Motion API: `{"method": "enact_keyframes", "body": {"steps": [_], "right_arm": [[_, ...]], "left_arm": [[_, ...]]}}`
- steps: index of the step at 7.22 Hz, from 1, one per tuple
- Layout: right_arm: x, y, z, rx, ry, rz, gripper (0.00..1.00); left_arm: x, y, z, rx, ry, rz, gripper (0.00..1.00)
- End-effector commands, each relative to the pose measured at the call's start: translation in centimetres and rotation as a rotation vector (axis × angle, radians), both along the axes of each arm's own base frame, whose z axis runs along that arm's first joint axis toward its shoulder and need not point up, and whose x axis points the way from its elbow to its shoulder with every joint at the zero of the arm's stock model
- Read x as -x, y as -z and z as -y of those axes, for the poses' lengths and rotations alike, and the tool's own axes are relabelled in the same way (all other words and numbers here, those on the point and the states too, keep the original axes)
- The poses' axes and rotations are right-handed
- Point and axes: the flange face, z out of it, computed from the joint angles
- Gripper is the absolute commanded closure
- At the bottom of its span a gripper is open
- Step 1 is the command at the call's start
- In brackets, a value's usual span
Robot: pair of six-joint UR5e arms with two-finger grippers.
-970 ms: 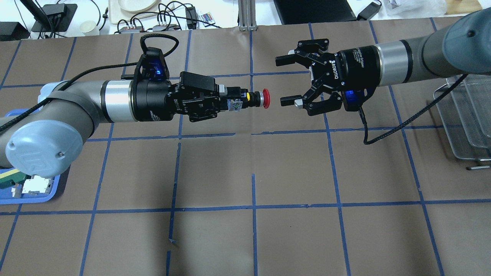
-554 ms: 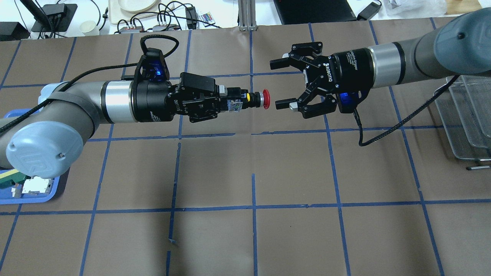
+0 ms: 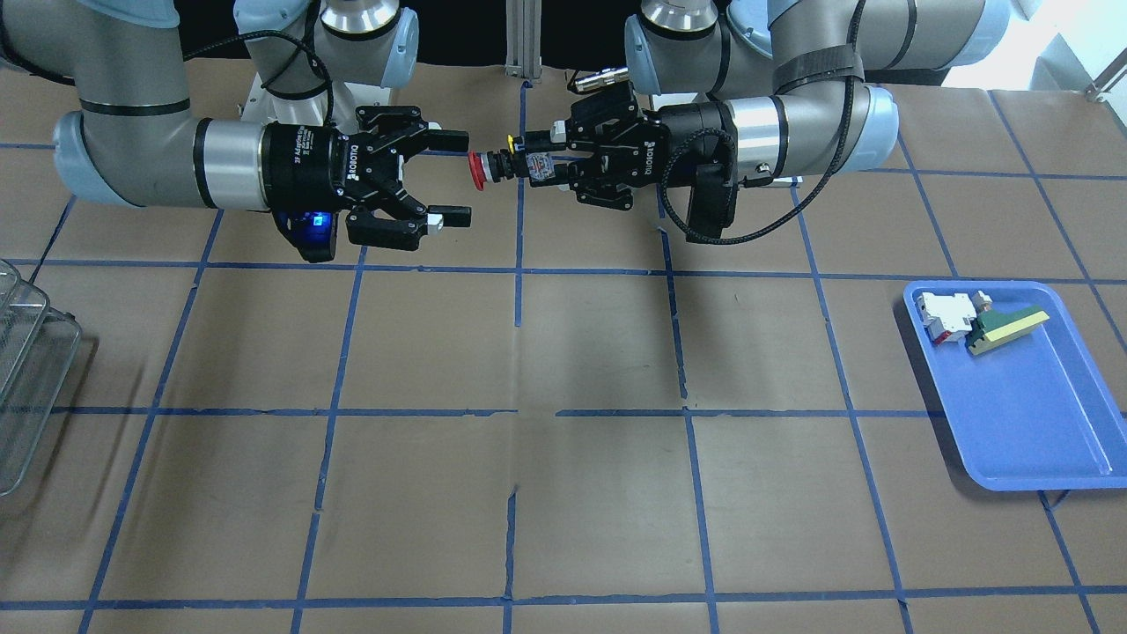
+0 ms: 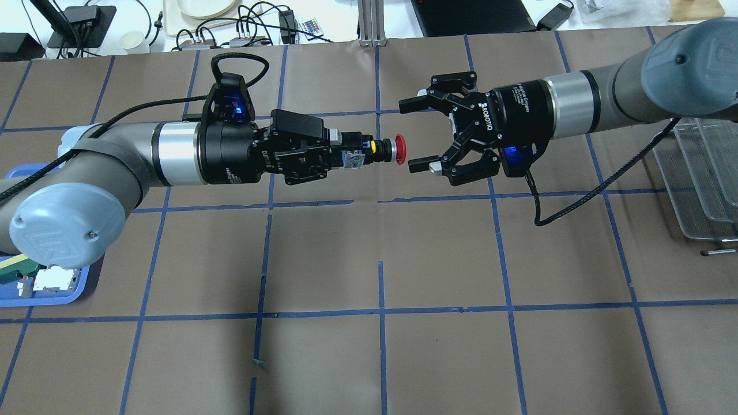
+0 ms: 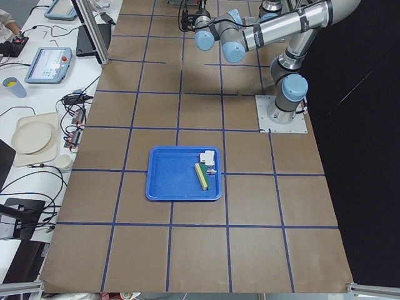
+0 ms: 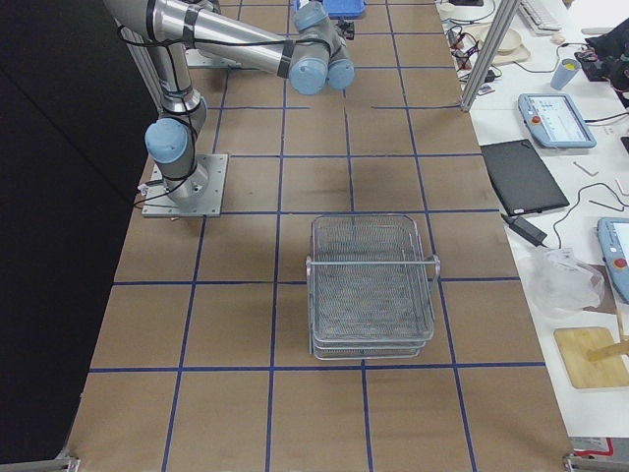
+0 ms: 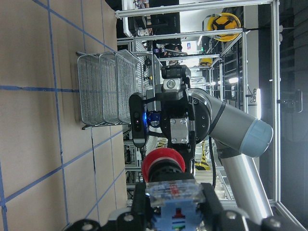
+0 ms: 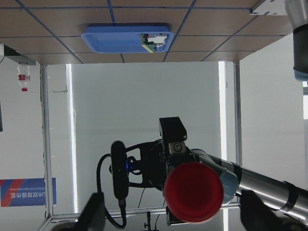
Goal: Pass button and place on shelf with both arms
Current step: 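Close the right gripper on the button's red cap beside the left gripper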
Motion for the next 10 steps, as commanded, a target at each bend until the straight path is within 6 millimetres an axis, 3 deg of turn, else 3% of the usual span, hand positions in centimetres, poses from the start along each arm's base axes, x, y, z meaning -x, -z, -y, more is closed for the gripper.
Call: {"method": "enact_keyframes", "body": {"steps": [1,10], "right_arm": [[-0.8,0.0,-0.7,-0.017,-0.021,0.001,0.01],[-0.9,-0.9,-1.9,-0.04,-0.041,-0.009,0.09]], "left_arm": [[0.0,-0.2,-0.1,0.004,0.0,0.001,0.95],[0.0,-0.7,-0.4,0.016,0.0,0.002,0.95]]}}
